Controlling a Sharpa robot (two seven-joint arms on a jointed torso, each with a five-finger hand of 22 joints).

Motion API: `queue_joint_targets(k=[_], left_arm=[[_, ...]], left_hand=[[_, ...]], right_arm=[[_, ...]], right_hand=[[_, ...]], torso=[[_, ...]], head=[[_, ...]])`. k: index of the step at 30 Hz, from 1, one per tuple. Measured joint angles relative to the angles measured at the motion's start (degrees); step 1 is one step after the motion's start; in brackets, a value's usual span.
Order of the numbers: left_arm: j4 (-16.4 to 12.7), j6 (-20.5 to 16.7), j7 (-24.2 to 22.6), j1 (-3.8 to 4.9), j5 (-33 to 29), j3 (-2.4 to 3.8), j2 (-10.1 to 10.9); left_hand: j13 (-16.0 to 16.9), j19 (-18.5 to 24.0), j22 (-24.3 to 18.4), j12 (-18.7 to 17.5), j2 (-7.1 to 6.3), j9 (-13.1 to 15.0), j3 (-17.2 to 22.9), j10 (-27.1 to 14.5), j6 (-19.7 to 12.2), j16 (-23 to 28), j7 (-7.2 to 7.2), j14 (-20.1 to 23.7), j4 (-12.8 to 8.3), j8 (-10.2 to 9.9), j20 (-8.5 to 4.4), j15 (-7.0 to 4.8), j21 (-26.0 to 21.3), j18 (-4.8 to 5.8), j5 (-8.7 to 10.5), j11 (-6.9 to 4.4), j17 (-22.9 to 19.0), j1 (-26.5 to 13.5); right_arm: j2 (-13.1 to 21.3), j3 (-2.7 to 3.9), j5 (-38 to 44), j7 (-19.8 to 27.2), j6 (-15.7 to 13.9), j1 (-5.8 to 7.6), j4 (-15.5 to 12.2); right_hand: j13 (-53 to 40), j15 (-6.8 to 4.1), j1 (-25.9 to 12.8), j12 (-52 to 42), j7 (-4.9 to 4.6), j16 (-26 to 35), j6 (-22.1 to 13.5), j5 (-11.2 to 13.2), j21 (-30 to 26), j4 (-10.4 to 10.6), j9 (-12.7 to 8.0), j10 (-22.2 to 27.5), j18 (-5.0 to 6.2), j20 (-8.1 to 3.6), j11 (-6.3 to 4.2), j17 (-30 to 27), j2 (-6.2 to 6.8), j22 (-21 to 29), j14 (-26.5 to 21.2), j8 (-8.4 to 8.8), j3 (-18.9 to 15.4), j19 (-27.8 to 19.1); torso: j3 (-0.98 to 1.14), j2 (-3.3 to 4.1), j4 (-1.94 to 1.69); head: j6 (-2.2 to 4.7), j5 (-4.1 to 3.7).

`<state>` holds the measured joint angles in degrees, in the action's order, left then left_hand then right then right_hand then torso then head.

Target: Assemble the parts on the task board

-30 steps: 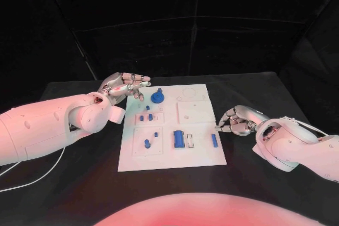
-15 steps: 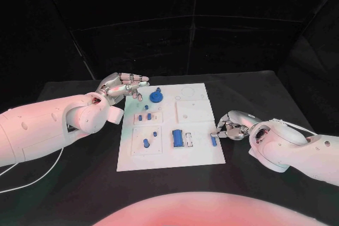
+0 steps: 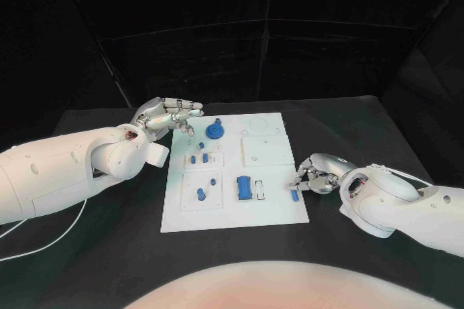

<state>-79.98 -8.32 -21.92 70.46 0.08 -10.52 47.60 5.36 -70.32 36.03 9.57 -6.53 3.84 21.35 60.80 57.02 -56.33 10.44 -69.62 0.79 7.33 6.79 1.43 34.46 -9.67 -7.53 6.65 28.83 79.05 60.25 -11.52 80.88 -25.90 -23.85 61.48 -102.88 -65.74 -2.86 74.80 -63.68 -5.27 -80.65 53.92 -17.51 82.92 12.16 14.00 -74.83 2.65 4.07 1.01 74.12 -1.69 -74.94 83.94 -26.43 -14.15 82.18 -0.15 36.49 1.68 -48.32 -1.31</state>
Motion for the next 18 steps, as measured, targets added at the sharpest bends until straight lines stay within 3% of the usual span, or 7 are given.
queue_joint_targets(k=[10,18], left_arm=[[0.04,0.03,0.03,0.00,0.00,0.00,0.12],[0.02,0.05,0.05,0.00,0.00,0.00,0.21]], left_hand=[[0.00,0.00,0.00,0.00,0.00,0.00,0.00,0.00,0.00,0.00,0.00,0.00,0.00,0.00,0.00,0.00,0.00,0.00,0.00,0.00,0.00,0.00],[0.00,0.00,-0.01,-0.01,0.00,0.00,-0.15,0.00,0.00,0.00,0.00,0.00,0.16,0.00,0.00,0.00,0.00,0.00,0.00,0.00,0.01,0.00]], right_arm=[[-0.15,-0.05,1.30,-0.02,0.24,-0.21,-0.52],[-0.12,-0.04,3.38,-0.71,0.97,-0.25,-1.00]], right_hand=[[-0.13,0.00,0.02,-0.22,0.21,0.00,0.21,0.00,0.00,-0.08,0.08,-0.21,0.00,0.00,-0.21,0.05,0.02,0.01,0.00,-0.01,-0.39,0.00],[-0.12,0.00,-0.86,-0.22,0.22,0.00,0.20,2.04,0.00,0.99,0.53,-0.21,0.00,-0.42,-0.20,0.04,1.49,0.01,0.00,0.03,-1.76,0.02]], torso=[[0.00,-0.01,-0.03],[0.00,-0.01,-0.04]], head=[[-0.08,-0.07],[-0.15,-0.04]])
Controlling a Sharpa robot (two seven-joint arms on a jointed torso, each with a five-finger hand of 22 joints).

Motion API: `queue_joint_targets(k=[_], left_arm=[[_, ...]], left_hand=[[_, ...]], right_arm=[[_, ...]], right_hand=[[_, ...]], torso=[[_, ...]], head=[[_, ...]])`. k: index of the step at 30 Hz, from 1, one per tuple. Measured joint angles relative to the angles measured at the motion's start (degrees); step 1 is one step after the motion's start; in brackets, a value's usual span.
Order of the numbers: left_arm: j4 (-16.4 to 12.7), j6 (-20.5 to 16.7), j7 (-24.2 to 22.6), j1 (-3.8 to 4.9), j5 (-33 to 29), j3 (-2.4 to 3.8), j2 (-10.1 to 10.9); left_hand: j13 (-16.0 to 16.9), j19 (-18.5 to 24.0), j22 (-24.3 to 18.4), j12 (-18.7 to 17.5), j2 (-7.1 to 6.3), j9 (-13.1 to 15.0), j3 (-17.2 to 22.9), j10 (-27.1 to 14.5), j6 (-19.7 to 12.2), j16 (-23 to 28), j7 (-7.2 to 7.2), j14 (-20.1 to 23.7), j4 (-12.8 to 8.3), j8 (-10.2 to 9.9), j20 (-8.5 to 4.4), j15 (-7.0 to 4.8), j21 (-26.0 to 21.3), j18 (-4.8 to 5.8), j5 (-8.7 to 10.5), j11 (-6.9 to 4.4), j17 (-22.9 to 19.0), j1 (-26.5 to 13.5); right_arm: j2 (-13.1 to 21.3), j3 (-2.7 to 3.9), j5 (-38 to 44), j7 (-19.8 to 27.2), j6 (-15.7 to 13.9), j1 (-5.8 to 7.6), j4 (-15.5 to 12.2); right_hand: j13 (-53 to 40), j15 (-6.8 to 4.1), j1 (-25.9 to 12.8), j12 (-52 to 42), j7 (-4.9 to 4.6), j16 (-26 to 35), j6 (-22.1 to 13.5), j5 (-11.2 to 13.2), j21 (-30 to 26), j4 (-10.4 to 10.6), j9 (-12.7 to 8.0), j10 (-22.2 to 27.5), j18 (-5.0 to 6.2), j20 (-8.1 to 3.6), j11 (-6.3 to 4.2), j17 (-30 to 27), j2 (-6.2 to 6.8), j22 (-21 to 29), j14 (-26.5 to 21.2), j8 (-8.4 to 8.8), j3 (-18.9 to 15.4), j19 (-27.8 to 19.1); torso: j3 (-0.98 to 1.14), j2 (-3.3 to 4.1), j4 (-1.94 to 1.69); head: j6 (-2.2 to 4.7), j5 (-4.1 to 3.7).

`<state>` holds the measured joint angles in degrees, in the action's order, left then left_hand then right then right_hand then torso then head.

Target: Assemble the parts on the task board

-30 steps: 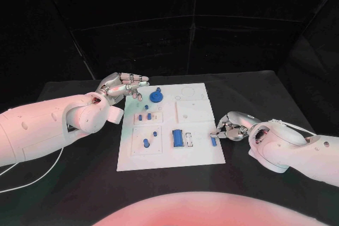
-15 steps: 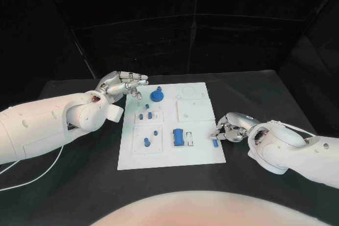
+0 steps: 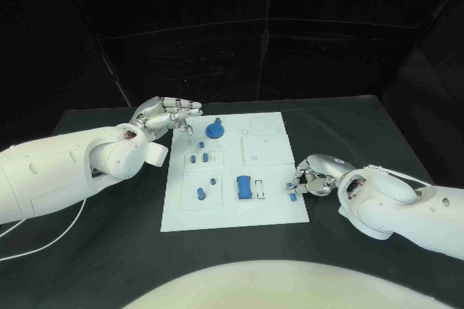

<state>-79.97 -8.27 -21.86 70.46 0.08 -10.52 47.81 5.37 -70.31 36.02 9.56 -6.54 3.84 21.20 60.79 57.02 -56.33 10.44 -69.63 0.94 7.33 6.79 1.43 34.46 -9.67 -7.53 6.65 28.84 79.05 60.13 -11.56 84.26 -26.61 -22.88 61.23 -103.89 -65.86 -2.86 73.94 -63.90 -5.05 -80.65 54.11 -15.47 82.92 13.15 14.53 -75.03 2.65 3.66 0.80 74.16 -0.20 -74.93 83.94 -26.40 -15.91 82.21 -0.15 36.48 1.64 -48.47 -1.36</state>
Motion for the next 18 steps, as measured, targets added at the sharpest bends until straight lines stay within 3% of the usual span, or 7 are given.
queue_joint_targets(k=[8,15,18], left_arm=[[-0.03,0.08,0.08,0.00,0.00,0.00,0.05],[-0.03,0.15,0.13,0.00,0.00,0.00,0.08],[-0.03,0.17,0.14,0.00,0.00,0.00,0.08]], left_hand=[[0.00,0.00,-0.03,0.21,0.21,0.00,-0.16,0.00,0.00,0.00,0.00,0.00,0.16,0.00,0.00,0.00,0.00,0.00,0.00,0.00,-0.05,-0.21],[0.00,0.00,-0.03,0.21,0.21,0.00,-0.15,0.00,0.00,0.00,0.00,0.00,0.15,0.00,0.00,0.00,0.00,0.00,0.00,0.00,-0.05,-0.21],[0.00,0.00,-0.02,0.21,0.21,0.00,-0.15,0.00,0.00,0.00,0.00,0.00,0.15,0.00,0.00,0.00,0.00,0.00,0.00,0.00,-0.04,-0.21]], right_arm=[[-0.05,0.18,2.82,-1.57,1.89,0.10,-0.37],[-0.50,0.30,4.61,-2.60,3.63,0.18,-0.62],[-0.70,0.38,5.15,-2.80,4.02,0.01,-0.84]], right_hand=[[-0.32,0.00,-2.26,0.00,0.00,0.28,0.22,2.28,0.00,2.29,0.76,0.00,0.00,0.00,0.00,0.00,1.03,0.00,0.00,0.26,-0.95,0.00],[-1.06,0.00,-1.65,-0.66,0.21,0.28,0.64,2.80,0.00,2.31,1.43,-0.41,0.00,-0.19,-0.41,0.38,1.85,0.01,0.00,-0.20,-0.35,0.20],[-1.24,0.00,-0.13,-0.66,0.31,0.28,0.75,2.59,0.00,1.70,1.60,-0.41,0.00,-0.20,-0.41,0.50,1.59,0.01,0.00,-0.20,0.26,0.20]], torso=[[0.00,-0.02,-0.02],[0.00,-0.07,-0.05],[-0.01,-0.08,-0.05]], head=[[0.00,-0.07],[0.07,-0.09],[0.13,-0.09]])
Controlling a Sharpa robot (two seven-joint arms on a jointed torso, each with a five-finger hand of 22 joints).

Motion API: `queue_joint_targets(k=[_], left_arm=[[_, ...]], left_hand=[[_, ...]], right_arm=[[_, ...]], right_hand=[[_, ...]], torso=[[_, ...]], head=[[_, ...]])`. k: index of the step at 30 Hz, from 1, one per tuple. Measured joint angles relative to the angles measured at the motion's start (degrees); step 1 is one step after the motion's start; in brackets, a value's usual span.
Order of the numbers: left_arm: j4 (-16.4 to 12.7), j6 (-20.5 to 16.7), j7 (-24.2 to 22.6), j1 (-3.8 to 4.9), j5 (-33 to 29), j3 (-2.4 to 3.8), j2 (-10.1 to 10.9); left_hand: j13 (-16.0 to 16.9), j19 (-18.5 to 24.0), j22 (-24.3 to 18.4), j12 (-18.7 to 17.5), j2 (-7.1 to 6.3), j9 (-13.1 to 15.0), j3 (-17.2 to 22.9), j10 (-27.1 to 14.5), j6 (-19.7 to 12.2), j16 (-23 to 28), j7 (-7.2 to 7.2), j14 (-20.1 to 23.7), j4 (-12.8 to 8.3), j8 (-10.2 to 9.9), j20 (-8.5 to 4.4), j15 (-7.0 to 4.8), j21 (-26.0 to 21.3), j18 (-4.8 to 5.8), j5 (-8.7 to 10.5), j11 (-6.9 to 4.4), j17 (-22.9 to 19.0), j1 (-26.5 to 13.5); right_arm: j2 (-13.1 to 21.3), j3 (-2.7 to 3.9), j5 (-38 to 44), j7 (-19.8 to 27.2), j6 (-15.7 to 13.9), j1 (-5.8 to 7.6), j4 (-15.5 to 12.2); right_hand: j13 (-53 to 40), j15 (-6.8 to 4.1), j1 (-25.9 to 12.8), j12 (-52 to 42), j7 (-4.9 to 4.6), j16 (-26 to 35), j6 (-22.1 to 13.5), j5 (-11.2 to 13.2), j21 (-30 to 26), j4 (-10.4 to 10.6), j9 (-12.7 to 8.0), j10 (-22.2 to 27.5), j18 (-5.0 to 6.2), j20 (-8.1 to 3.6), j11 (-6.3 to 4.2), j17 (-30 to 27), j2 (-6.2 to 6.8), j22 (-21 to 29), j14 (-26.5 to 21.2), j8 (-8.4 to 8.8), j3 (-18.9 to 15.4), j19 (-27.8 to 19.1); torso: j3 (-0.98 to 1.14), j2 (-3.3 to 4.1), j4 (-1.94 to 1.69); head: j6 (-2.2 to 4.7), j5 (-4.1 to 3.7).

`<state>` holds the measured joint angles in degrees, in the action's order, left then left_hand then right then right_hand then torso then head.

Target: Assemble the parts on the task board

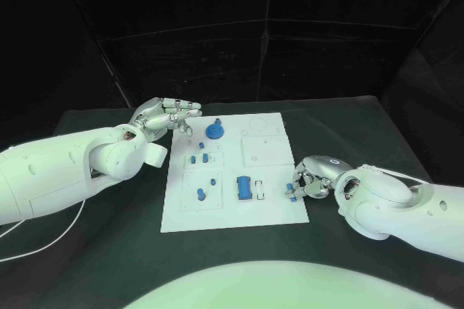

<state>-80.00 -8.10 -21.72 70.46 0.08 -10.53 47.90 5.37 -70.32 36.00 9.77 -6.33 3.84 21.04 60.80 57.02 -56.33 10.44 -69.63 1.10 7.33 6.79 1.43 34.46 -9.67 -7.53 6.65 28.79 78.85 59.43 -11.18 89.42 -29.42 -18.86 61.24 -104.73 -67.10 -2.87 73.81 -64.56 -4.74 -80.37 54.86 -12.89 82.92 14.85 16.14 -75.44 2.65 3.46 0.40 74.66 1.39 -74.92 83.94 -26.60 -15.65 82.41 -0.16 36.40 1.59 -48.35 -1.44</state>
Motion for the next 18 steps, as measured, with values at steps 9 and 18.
queue_joint_targets(k=[9,18], left_arm=[[-0.02,0.11,0.04,0.00,0.00,0.00,0.02],[-0.03,0.17,0.07,0.00,0.00,0.00,0.08]], left_hand=[[0.00,0.00,0.01,0.00,0.00,0.00,0.00,0.00,0.00,0.00,0.00,0.00,0.00,0.00,0.00,0.00,0.00,0.00,0.00,0.00,0.00,0.00],[-0.05,0.00,-0.05,0.00,0.00,0.00,0.00,0.00,0.00,0.00,0.00,0.00,0.00,0.00,0.00,0.00,0.00,0.00,0.00,0.00,0.01,0.00]], right_arm=[[-0.37,0.13,1.58,-0.66,0.52,-0.19,-0.14],[-1.16,0.27,2.81,-1.02,1.12,-0.17,-0.11]], right_hand=[[0.00,-0.43,6.31,0.00,0.12,0.00,0.24,0.35,0.00,-3.91,0.65,0.00,0.00,-0.20,0.00,0.19,-2.05,0.00,0.01,0.20,2.74,0.20],[0.17,-0.42,9.60,0.52,-0.02,0.00,0.38,-0.36,0.00,-6.74,0.66,-0.20,0.00,-0.20,-0.20,0.24,-2.48,0.01,0.01,0.29,4.62,0.20]], torso=[[-0.01,-0.01,0.00],[-0.01,0.09,0.00]], head=[[0.14,0.06],[0.13,0.18]])
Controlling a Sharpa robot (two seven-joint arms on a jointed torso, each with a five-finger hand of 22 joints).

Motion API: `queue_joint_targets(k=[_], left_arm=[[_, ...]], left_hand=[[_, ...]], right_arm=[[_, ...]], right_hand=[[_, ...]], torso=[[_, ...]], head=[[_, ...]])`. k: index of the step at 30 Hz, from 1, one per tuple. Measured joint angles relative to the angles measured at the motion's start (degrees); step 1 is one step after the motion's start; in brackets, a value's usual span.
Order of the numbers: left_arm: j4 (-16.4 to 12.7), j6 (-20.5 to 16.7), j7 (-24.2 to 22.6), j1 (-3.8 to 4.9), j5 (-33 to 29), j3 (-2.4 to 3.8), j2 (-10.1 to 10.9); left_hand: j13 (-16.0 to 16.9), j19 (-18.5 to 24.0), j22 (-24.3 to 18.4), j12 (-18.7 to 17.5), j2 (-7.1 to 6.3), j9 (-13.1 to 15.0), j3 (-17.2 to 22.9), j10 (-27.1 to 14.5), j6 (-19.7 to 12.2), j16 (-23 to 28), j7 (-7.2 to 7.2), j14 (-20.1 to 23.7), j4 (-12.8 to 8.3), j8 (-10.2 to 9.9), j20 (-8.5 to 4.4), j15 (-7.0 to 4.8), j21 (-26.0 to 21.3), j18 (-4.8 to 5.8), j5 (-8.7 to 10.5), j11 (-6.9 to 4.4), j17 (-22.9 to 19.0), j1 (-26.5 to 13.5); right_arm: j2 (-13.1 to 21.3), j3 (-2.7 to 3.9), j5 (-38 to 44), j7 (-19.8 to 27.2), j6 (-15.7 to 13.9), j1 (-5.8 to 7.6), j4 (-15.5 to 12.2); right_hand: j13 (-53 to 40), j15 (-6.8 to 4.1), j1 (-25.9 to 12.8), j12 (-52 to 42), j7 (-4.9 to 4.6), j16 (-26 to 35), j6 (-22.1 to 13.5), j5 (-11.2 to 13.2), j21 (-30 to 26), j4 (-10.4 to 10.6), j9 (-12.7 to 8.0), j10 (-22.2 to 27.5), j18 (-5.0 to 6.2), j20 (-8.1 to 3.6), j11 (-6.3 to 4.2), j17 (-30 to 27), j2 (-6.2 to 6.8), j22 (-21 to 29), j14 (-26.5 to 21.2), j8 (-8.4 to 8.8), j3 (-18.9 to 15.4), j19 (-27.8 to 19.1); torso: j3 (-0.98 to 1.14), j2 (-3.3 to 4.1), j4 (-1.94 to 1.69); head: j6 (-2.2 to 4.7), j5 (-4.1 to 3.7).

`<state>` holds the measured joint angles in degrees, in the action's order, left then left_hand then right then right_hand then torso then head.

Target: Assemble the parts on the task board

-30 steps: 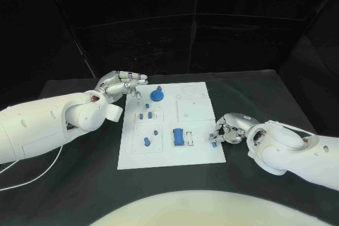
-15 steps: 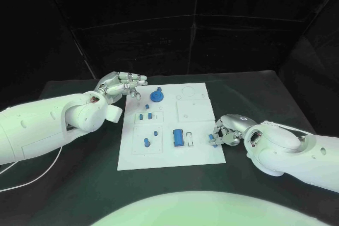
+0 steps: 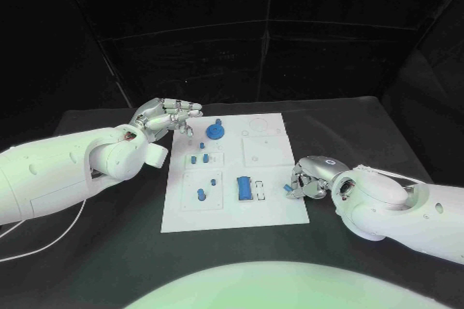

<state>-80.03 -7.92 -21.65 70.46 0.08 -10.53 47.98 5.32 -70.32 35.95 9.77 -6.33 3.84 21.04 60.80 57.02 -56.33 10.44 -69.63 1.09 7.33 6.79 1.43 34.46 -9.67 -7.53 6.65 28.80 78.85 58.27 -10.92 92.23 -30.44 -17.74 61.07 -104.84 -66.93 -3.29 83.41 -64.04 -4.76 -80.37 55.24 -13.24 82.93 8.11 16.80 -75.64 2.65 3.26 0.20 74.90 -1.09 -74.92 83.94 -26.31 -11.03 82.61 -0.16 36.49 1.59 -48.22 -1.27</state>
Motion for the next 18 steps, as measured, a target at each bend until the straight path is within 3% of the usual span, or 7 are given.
queue_joint_targets(k=[3,10,13,18], left_arm=[[0.00,0.02,0.01,0.00,0.00,0.00,0.00],[0.03,0.04,0.02,0.00,0.00,0.00,-0.02],[0.06,0.05,0.03,0.00,0.00,0.00,-0.06],[0.13,0.06,0.05,0.00,0.00,0.00,-0.15]], left_hand=[[0.00,0.00,0.00,0.00,0.00,0.00,0.00,0.00,0.00,0.00,0.00,0.00,0.00,0.00,0.00,0.00,0.00,0.00,0.00,0.00,0.00,0.00],[0.00,0.00,0.01,0.00,0.00,0.00,0.00,0.00,0.00,0.00,0.00,0.00,0.00,0.00,0.00,0.00,0.00,0.00,0.00,0.00,0.00,0.00],[0.01,0.00,0.01,0.00,0.00,0.00,0.00,0.00,0.00,0.00,0.00,0.00,0.00,0.00,0.00,0.00,0.00,0.00,0.00,0.00,0.00,0.00],[0.01,0.00,0.01,0.00,0.00,0.00,0.00,0.00,0.00,0.00,0.00,0.00,0.00,0.00,0.00,0.00,0.00,0.00,0.00,0.00,0.00,0.00]], right_arm=[[-0.10,0.01,0.37,-0.01,0.01,0.00,-0.13],[0.05,-0.06,0.90,-0.10,-0.19,-0.07,-0.81],[0.36,-0.14,0.84,-0.11,-0.72,-0.16,-1.25],[1.08,-0.35,-0.52,-0.10,-2.40,-0.34,-2.04]], right_hand=[[0.18,0.00,0.53,0.41,-0.02,0.00,-0.02,-1.60,0.00,-0.73,0.00,0.00,0.00,-0.21,0.00,0.05,-0.53,0.00,0.00,1.33,0.72,0.21],[0.45,0.01,1.43,1.03,0.11,0.00,0.51,-10.85,0.00,-1.19,-0.13,0.01,0.00,-0.21,0.02,0.05,-0.67,0.00,0.01,3.00,3.49,0.21],[0.21,-0.20,1.52,1.09,0.28,-0.35,0.81,-14.85,0.45,-1.05,-1.46,0.01,0.00,-0.52,0.02,0.04,-0.60,0.00,0.22,3.67,5.48,0.53],[-0.42,-0.35,1.49,0.56,0.34,-0.50,1.25,-16.86,0.72,0.03,-1.76,-0.23,0.00,-0.72,-0.21,0.04,-0.58,0.00,0.07,4.42,7.81,0.73]], torso=[[0.01,0.00,0.00],[0.01,-0.01,0.00],[0.01,-0.02,0.00],[0.01,-0.02,0.00]], head=[[-0.04,0.01],[-0.05,-0.03],[-0.01,-0.10],[0.14,-0.18]])
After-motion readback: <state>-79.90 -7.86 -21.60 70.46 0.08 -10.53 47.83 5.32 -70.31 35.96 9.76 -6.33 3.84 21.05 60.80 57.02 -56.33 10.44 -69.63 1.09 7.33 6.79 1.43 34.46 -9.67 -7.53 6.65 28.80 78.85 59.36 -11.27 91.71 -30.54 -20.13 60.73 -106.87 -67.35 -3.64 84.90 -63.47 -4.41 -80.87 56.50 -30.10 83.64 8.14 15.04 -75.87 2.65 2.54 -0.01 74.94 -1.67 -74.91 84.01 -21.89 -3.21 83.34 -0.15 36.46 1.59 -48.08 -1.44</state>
